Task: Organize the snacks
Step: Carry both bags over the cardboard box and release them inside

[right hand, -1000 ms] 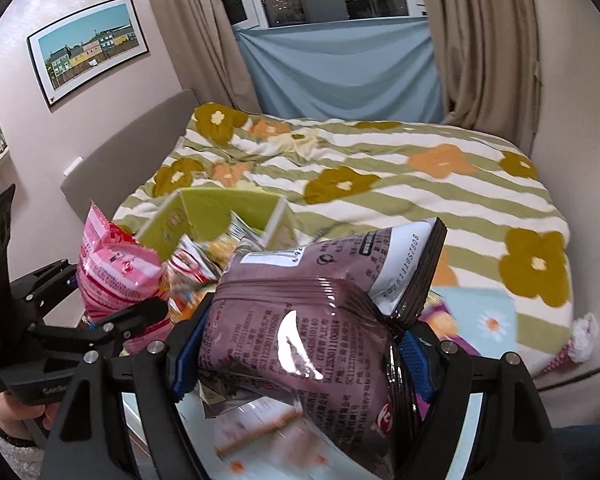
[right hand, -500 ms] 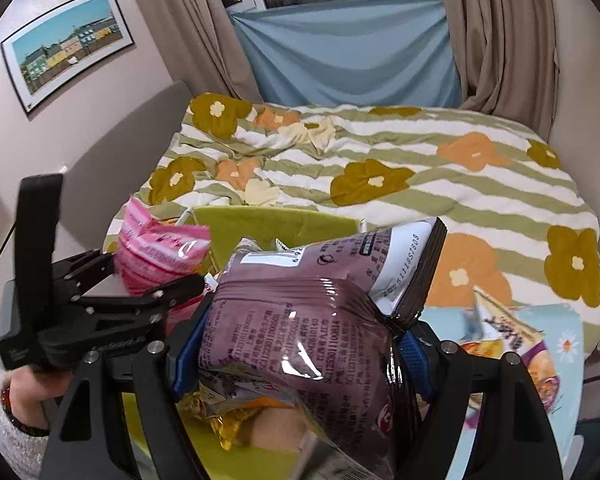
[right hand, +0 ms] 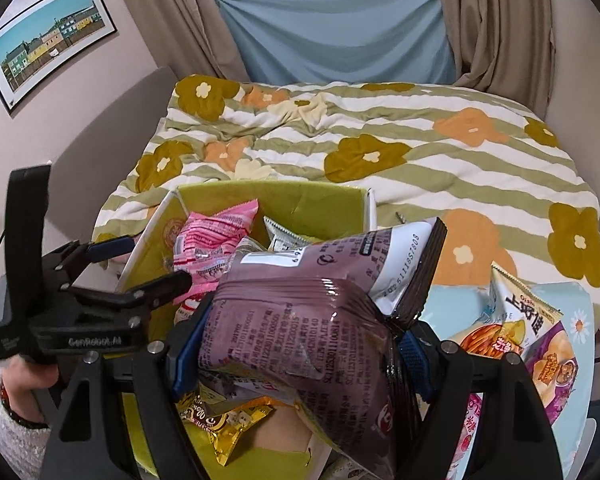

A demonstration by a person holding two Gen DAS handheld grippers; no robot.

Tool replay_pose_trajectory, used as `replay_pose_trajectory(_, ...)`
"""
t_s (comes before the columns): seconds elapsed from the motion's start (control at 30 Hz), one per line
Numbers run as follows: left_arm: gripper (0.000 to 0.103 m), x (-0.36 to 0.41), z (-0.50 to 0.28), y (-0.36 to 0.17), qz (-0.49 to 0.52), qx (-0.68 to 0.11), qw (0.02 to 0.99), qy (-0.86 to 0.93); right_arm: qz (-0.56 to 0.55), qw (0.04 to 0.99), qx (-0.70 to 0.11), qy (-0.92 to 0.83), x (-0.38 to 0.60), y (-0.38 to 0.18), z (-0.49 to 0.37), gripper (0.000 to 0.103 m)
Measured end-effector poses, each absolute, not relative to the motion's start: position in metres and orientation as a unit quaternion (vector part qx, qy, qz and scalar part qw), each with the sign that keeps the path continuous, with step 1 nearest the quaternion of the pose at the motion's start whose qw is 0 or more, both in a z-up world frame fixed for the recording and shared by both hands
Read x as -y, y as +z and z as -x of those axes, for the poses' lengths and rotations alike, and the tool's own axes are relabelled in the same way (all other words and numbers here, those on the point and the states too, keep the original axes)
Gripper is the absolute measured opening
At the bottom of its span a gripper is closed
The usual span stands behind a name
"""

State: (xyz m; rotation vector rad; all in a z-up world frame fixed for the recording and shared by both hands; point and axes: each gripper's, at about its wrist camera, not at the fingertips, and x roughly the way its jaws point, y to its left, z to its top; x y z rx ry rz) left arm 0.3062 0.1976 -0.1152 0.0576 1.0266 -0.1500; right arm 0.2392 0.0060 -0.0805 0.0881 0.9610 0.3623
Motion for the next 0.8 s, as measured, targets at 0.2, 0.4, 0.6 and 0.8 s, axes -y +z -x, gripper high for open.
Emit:
replay_pose_trajectory(0.2,0.103,-0.199,-0.275,-0.113,-0.02,-0.494,0.868,-0.05,-0.044,0.866,-0.46,0.191,-0.012,-0.077,-0.243,0.077)
replay_pose_trajectory(0.4,0.103,-0.206,-0.257,-0.112,-0.023,-0.495,0.868,-0.029,-0.037,0.86,-0.465,0.206,-0.027,-0.076,-0.257,0.079)
replay_pose_trajectory(0.6,0.103,-0.214,-0.247,-0.117,-0.009,-0.502,0.864,-0.017,-0.035,0.853,-0.468,0.23,-0.045,-0.082,-0.264,0.081)
replay_pose_trajectory(0.8,0.103,-0.215,-0.241,-0.122,-0.008,-0.507,0.862,-0.015,-0.036,0.859,-0.451,0.24,-0.053,-0.09,-0.26,0.103)
